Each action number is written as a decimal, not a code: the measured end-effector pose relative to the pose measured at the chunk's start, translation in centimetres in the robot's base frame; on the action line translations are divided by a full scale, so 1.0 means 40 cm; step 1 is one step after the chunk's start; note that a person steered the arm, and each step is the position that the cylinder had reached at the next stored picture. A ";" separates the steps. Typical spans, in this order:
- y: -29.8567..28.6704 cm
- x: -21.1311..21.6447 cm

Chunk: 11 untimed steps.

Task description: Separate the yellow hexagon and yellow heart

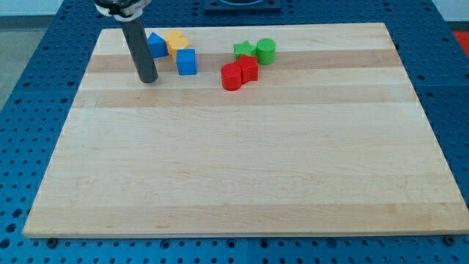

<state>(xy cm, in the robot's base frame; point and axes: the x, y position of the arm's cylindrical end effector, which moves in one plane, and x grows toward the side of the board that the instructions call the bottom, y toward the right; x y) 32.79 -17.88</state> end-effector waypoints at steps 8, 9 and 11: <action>0.144 -0.145; 0.192 -0.153; 0.219 -0.182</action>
